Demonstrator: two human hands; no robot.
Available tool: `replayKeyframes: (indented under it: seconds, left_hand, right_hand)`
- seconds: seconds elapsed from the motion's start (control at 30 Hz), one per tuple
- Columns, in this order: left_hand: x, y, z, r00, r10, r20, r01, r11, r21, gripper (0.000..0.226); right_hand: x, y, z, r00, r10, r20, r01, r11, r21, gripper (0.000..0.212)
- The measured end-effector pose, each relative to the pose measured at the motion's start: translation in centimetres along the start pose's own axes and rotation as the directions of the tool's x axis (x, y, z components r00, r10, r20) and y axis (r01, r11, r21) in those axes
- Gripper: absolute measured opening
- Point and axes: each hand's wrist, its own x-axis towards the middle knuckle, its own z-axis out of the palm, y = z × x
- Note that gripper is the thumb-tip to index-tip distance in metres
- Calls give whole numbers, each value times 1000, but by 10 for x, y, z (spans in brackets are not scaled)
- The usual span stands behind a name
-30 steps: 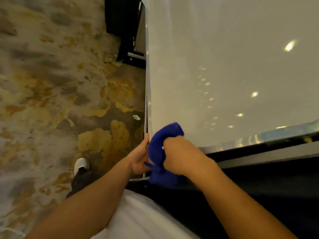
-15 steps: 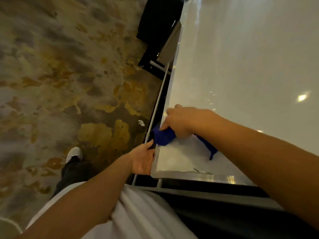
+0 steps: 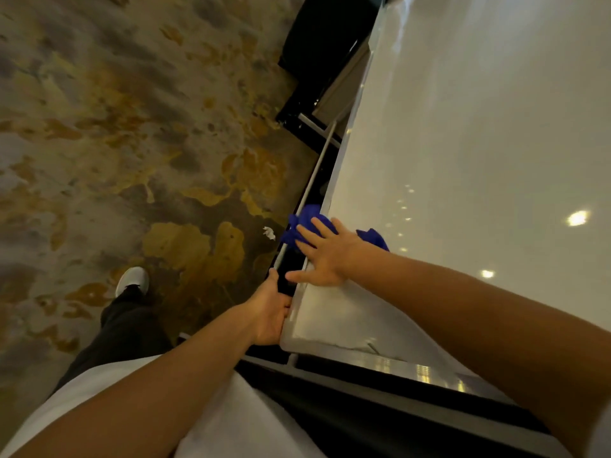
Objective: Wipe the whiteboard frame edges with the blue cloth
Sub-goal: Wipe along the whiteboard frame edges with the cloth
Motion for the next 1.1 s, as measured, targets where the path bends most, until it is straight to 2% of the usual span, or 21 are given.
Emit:
replayKeyframes:
  seconds: [0.07, 0.1, 0.13, 0.17, 0.23, 0.27, 0.33, 0.37, 0.4, 0.47, 0.5, 0.53, 0.6, 0.63, 0.67, 0.7, 0.8, 0.87, 0.97, 1.1]
  left_hand:
    - [2, 2, 11, 982, 161, -97, -162, 987, -10, 86]
    - [3, 0, 14, 976, 181, -119, -184, 983, -12, 83]
    - [4, -2, 16, 981, 152, -121, -156, 987, -23, 86]
    - [5, -3, 15, 987, 107, -116, -110, 994, -16, 92]
    - [4, 0, 11, 995, 29, -91, -27, 999, 23, 102]
    - [5, 3, 11, 995, 7, -104, -2, 999, 44, 103]
    - [6, 10, 17, 981, 31, -194, -10, 994, 106, 94]
    - [11, 12, 22, 951, 118, -287, -57, 976, 211, 84]
    - [14, 12, 27, 898, 250, -362, -101, 918, 384, 73]
    - [17, 5, 30, 845, 412, -341, -133, 779, 613, 59]
    - [19, 3, 29, 851, 405, -335, -116, 766, 632, 61]
    - [20, 4, 28, 871, 356, -339, -80, 783, 617, 67]
    - [19, 7, 29, 912, 269, -311, -38, 808, 588, 74]
    - [19, 12, 30, 926, 237, -293, -25, 815, 579, 74]
    - [19, 19, 32, 936, 211, -281, -12, 818, 575, 73]
    - [20, 25, 33, 943, 186, -277, 3, 825, 565, 73]
    - [25, 43, 35, 957, 103, -272, 44, 873, 485, 72]
    - [30, 56, 39, 970, 11, -242, 74, 938, 339, 71]
    - [34, 77, 43, 979, -120, -164, 150, 972, 181, 76]
    - [38, 100, 39, 973, -222, -61, 230, 954, 190, 85]
  right_hand:
    - [-5, -14, 14, 972, -224, 70, 222, 974, 34, 92]
    - [-9, -17, 21, 945, -312, 102, 308, 950, 49, 93]
    - [-8, -10, 23, 938, -330, 109, 326, 944, 51, 93]
    - [-1, 4, 17, 956, -279, 94, 275, 960, 50, 93]
    - [17, 38, -6, 998, -33, 48, 30, 998, 61, 90]
    - [26, 51, -17, 997, 74, 28, -76, 995, 63, 88]
    - [32, 53, -25, 991, 130, -14, -129, 990, 61, 90]
    - [30, 45, -21, 997, 69, -18, -67, 995, 71, 91]
    - [26, 32, -13, 998, -58, -16, 59, 995, 79, 90]
    - [13, 17, 1, 957, -291, 1, 291, 954, 75, 82]
    - [13, 28, -2, 943, -332, -2, 332, 942, 44, 75]
    - [23, 48, -10, 956, -292, -16, 293, 956, 11, 69]
    - [41, 91, -30, 999, -30, -27, 28, 998, -59, 65]
    - [48, 107, -38, 993, 114, -13, -115, 992, -42, 68]
    - [53, 113, -43, 977, 213, 0, -213, 977, 13, 73]
    - [55, 108, -44, 970, 244, 10, -244, 967, 74, 77]
    - [41, 62, -27, 993, 116, 26, -119, 972, 202, 82]
    - [38, 60, -28, 995, 78, 69, -92, 964, 250, 81]
    - [48, 94, -46, 979, 159, 125, -189, 942, 278, 91]
    - [51, 114, -45, 972, 198, 123, -219, 957, 189, 118]
